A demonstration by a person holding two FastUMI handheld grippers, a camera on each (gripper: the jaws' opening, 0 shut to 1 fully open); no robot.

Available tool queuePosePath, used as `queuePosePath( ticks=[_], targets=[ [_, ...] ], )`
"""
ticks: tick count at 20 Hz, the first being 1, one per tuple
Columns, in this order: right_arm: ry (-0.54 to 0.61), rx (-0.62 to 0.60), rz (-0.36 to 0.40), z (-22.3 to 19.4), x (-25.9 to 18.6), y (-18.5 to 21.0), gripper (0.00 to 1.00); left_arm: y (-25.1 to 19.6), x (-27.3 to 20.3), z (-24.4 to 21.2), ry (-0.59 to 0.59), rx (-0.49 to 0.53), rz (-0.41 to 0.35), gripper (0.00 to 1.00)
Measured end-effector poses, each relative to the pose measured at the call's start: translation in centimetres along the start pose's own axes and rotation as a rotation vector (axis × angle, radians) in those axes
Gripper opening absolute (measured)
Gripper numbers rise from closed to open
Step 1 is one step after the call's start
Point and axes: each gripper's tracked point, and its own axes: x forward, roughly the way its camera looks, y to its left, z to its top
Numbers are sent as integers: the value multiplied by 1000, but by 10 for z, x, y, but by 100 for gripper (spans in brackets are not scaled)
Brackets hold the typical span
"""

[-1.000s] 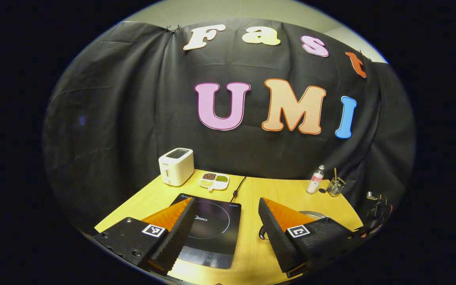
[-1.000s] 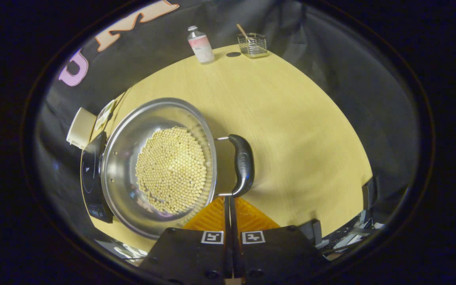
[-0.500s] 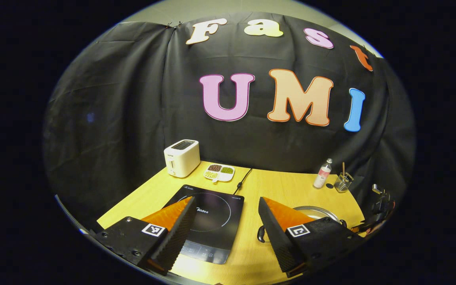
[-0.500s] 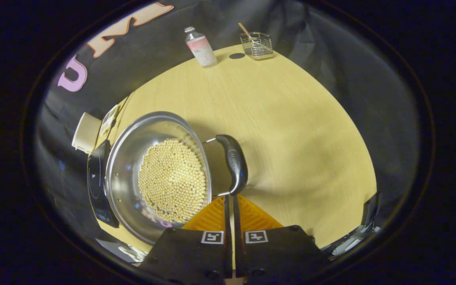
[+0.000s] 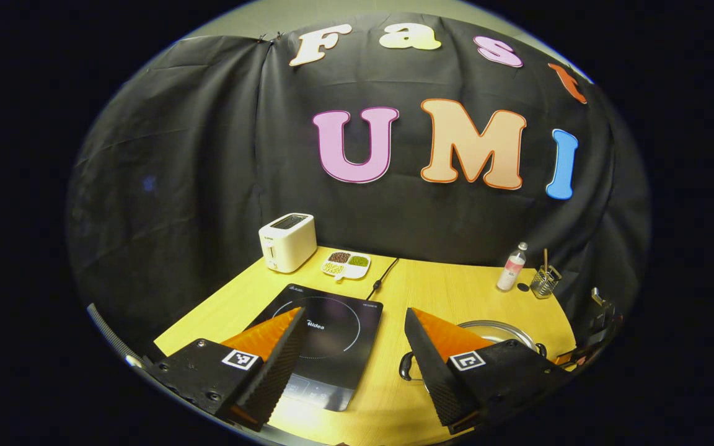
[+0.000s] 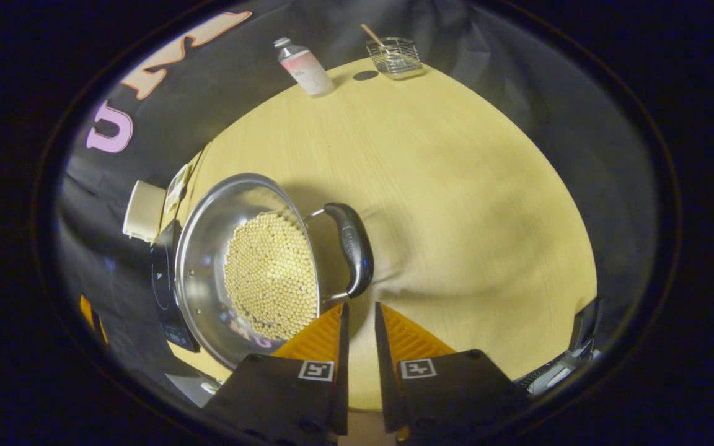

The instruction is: First push the handle of the pot to place it horizontally, then grasp the pot with both hands and set it on the induction cooktop.

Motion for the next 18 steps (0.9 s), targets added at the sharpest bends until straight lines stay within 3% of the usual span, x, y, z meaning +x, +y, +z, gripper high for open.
queuePosePath(
  ticks=[1, 2, 3, 5, 6, 8, 9, 10, 11, 12, 13, 14, 15, 16, 17, 18],
  targets=[
    [7, 3, 5, -2, -4, 0, 28, -2, 1, -2, 8, -4, 0, 96],
    [3, 6, 7, -1, -7, -2, 24, -4, 3, -6, 21, -6, 0, 96],
    [3, 4, 15, -2, -9, -2, 40, -7, 4, -9, 35, -5, -3, 96],
    [-10, -6, 11, 0, -15, -6, 58, -13, 7, -15, 60, -9, -9, 96],
    [-15, -15, 7, 1, -19, -9, 72, -15, 7, -18, 71, -11, -14, 93],
    [-28, -16, 27, 4, -30, -10, 91, -22, 8, -26, 99, -13, -26, 97],
    [-34, -12, 43, 7, -35, -8, 92, -25, 9, -29, 112, -17, -35, 100],
    [-40, -10, 54, 10, -39, -8, 94, -28, 9, -34, 127, -21, -41, 96],
    [-47, -9, 65, 13, -42, -7, 100, -30, 9, -37, 139, -24, -44, 97],
    [-55, -6, 76, 17, -45, -7, 94, -31, 9, -39, 151, -27, -48, 96],
    [-59, -2, 87, 19, -47, -7, 94, -32, 10, -42, 167, -29, -52, 96],
    [-60, 1, 96, 22, -48, -6, 100, -33, 12, -48, 189, -26, -51, 97],
    [-62, 5, 104, 26, -47, -4, 94, -31, 13, -56, 221, -21, -41, 97],
    [-64, 7, 112, 30, -45, -1, 100, -31, 16, -65, 253, -18, -40, 96],
    [-62, 8, 121, 31, -44, 3, 100, -34, 19, -73, 285, -22, -49, 97],
    [-58, 9, 126, 33, -42, 5, 94, -42, 20, -80, 315, -33, -72, 97]
  ],
)
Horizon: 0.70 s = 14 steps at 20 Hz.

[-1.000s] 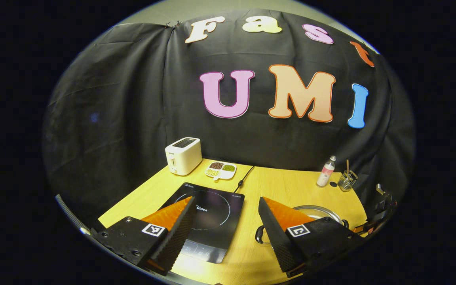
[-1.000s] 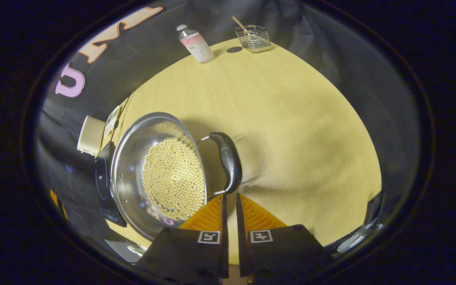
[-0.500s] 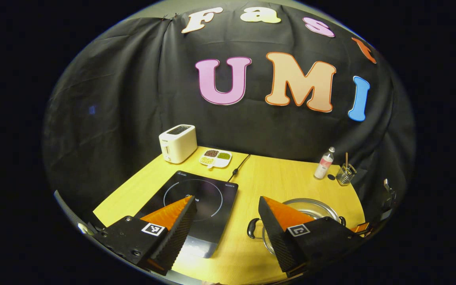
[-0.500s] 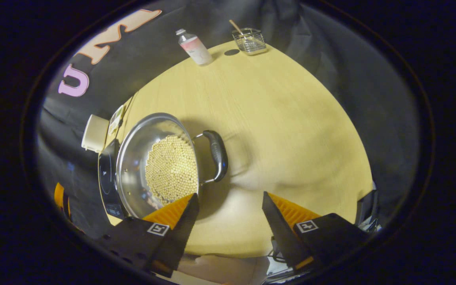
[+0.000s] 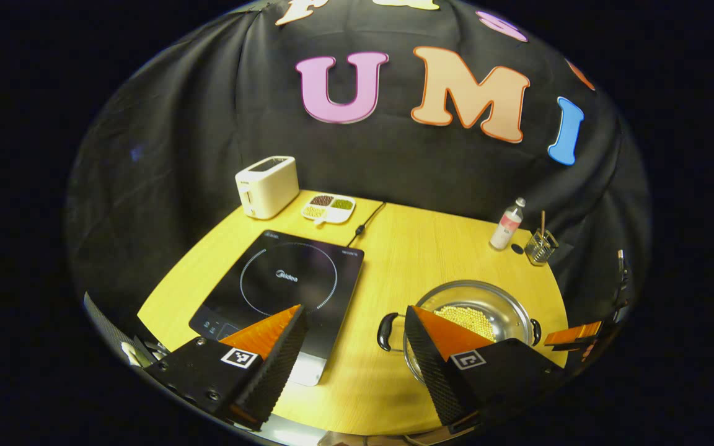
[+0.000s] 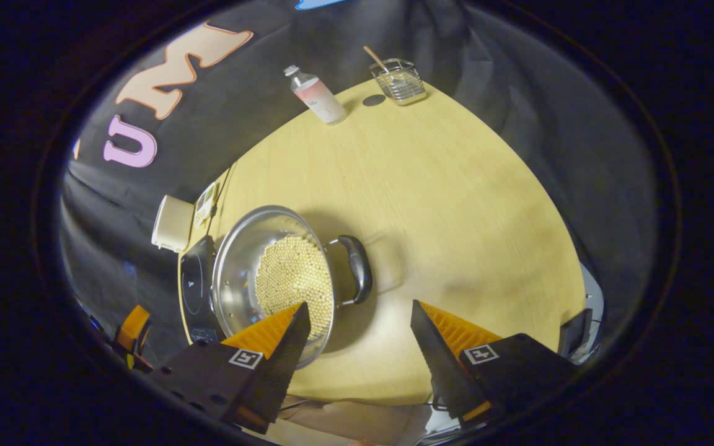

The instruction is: First push the handle of the pot to place it horizontally, then grasp the pot with both hands and set it on the induction cooktop.

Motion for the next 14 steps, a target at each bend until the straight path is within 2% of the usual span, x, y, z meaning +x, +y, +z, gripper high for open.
queuePosePath(
  ticks=[1, 2, 4, 5, 6, 9, 10, 11, 14],
  targets=[
    [6, 0, 4, 0, 3, 1, 100, -6, 4, -5, 28, -14, -28, 97],
    [14, 1, 6, 2, 7, 2, 94, -12, 9, -12, 58, -28, -48, 95],
    [30, 8, 19, 5, 16, 8, 94, -18, 18, -25, 121, -42, -69, 94],
    [38, 14, 29, 8, 19, 12, 100, -20, 24, -30, 141, -43, -77, 94],
    [44, 16, 40, 9, 23, 15, 94, -23, 30, -35, 166, -34, -85, 94],
    [72, 18, 47, 10, 34, 17, 94, -27, 47, -54, 251, 38, -101, 94],
    [82, 15, 45, 10, 38, 17, 100, -28, 53, -60, 274, 62, -102, 94],
    [89, 12, 47, 8, 41, 18, 100, -28, 59, -64, 294, 82, -104, 94],
    [111, 10, 49, 6, 49, 18, 100, -36, 71, -73, 339, 91, -123, 92]
  ],
)
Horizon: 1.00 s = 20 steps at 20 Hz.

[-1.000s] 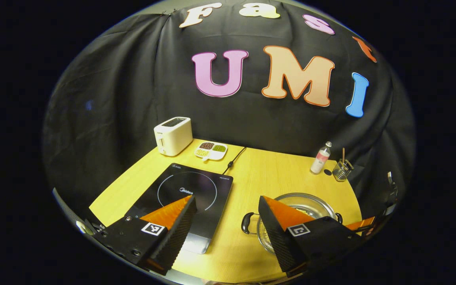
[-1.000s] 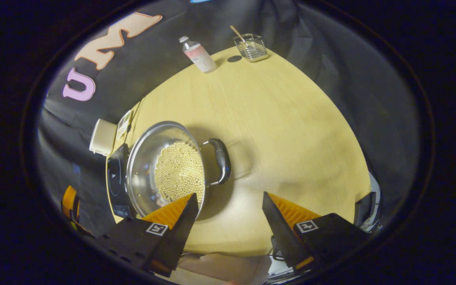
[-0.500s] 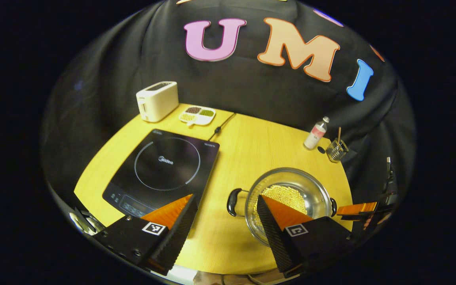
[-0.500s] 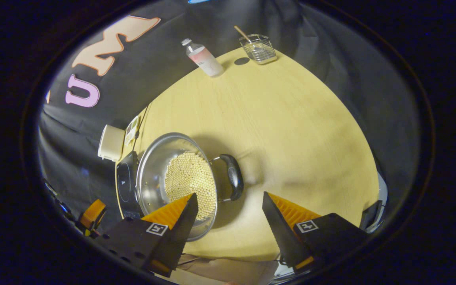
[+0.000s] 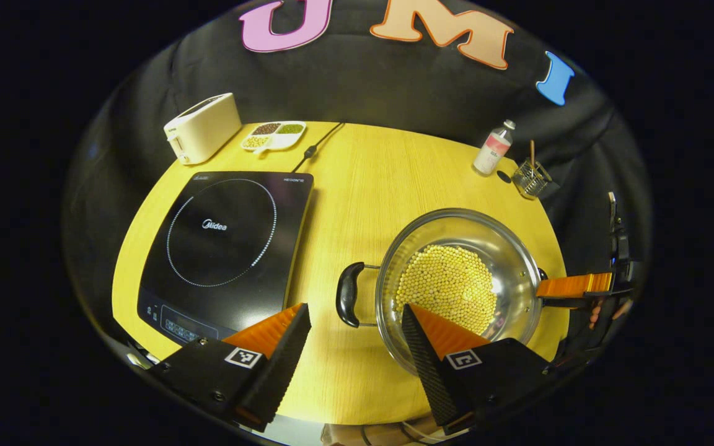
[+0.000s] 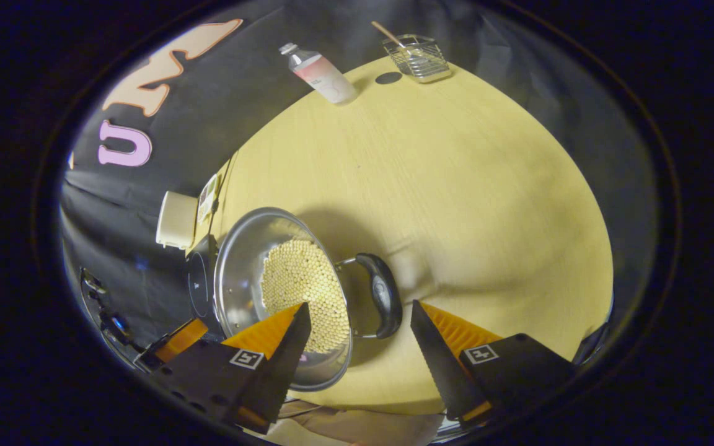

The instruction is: First push the handle of the pot to place it horizontally, then grasp the pot with both hands and set it on the induction cooktop.

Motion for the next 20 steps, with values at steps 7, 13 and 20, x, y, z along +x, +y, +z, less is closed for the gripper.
queuePosePath(
  ticks=[7, 13, 20],
  targets=[
    [46, 22, -13, 1, 19, -8, 99, 1, 33, 0, 88, 1, -10, 87],
    [84, 20, -13, 1, 33, -10, 100, -2, 50, -6, 162, 12, -22, 72],
    [99, 18, -20, 3, 50, -17, 98, -3, 69, -11, 200, -15, -39, 72]
  ],
)
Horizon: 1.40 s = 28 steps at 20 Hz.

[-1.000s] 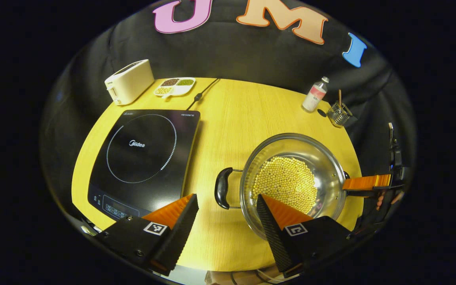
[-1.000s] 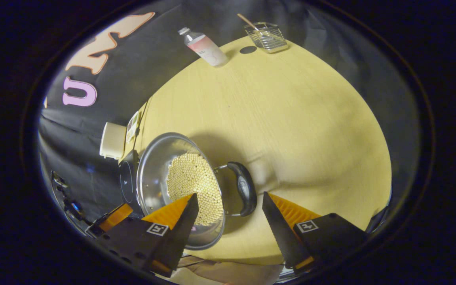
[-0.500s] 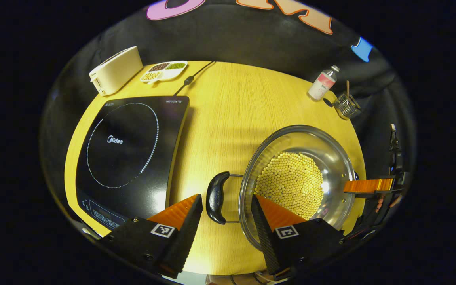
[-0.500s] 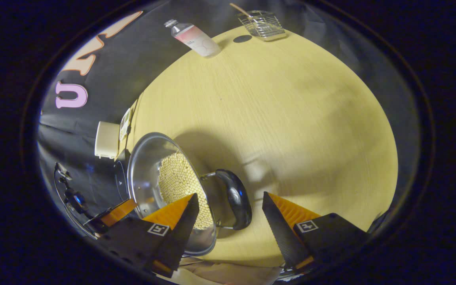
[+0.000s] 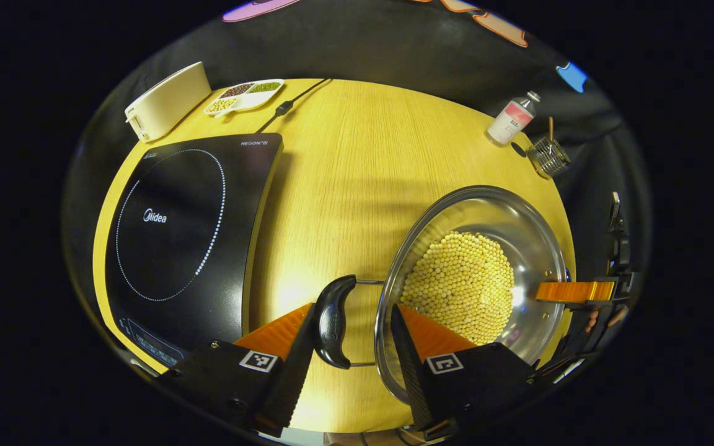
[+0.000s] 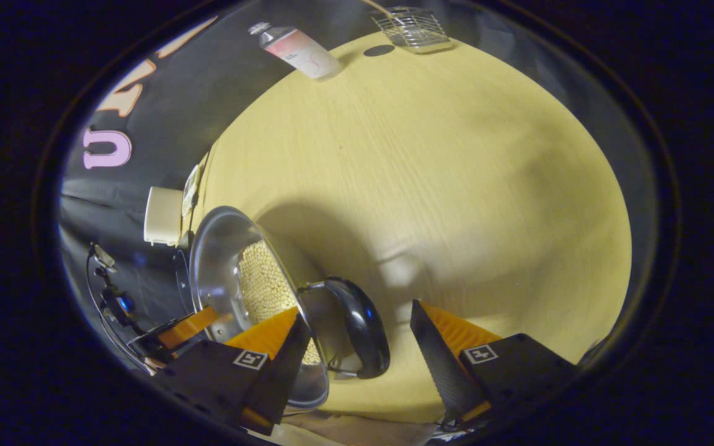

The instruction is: First push the handle of the pot to place it horizontally, then grasp the pot with both hands and set it on the induction cooktop.

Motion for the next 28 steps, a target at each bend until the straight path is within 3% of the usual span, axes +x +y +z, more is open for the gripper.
queuePosePath(
  ticks=[2, 3, 4, 5, 7, 8, 11, 12, 13, 14, 17, 18, 19, 20, 21, 22, 23, 24, 25, 28],
  targets=[
    [8, 2, 9, -1, 1, 1, 98, 3, 5, -1, 12, -11, 4, 71],
    [9, 7, 9, -1, 3, 2, 84, 3, 6, -2, 20, -17, 4, 76],
    [10, 2, 13, 0, 5, 2, 81, 4, 8, -3, 29, -20, 9, 67],
    [16, 7, 22, -1, 5, 5, 81, 5, 9, -4, 39, -20, 13, 67],
    [25, 11, 41, -2, 9, 13, 71, 5, 9, -3, 39, -21, 19, 68],
    [25, 4, 32, -3, 12, 12, 58, 5, 10, -6, 47, -18, 19, 67],
    [34, 17, 45, -1, 12, 13, 61, 5, 8, -10, 73, -44, 10, 65],
    [33, 16, 45, 0, 13, 13, 53, 5, 7, -11, 80, -56, 7, 64],
    [29, 13, 37, -1, 13, 13, 59, 4, 7, -11, 81, -63, 8, 63],
    [24, 4, 31, 0, 12, 11, 52, 4, 6, -13, 85, -60, 11, 61],
    [7, -7, 18, -1, 9, 10, 53, 2, 2, -16, 93, -62, 21, 61],
    [-8, -18, 16, 0, 7, 11, 59, 1, -3, -19, 96, -51, 28, 63],
    [-19, -38, 12, 0, -1, 11, 59, 2, -7, -20, 95, -37, 35, 60],
    [-27, -51, 12, -6, -1, 13, 50, 2, -12, -21, 95, -23, 39, 61],
    [-32, -57, 14, -9, -2, 14, 50, 4, -16, -21, 92, -11, 42, 61],
    [-32, -56, 21, -11, -4, 16, 56, 5, -20, -23, 93, -6, 43, 60],
    [-36, -55, 29, -14, -7, 18, 56, 6, -24, -24, 88, -5, 43, 60],
    [-44, -56, 33, -15, -10, 21, 50, 7, -28, -24, 79, -9, 41, 59],
    [-55, -59, 35, -17, -13, 23, 56, 8, -32, -25, 76, -7, 38, 59],
    [-82, -80, 20, -29, -28, 29, 56, 11, -45, -29, 75, 6, 30, 59]
  ],
)
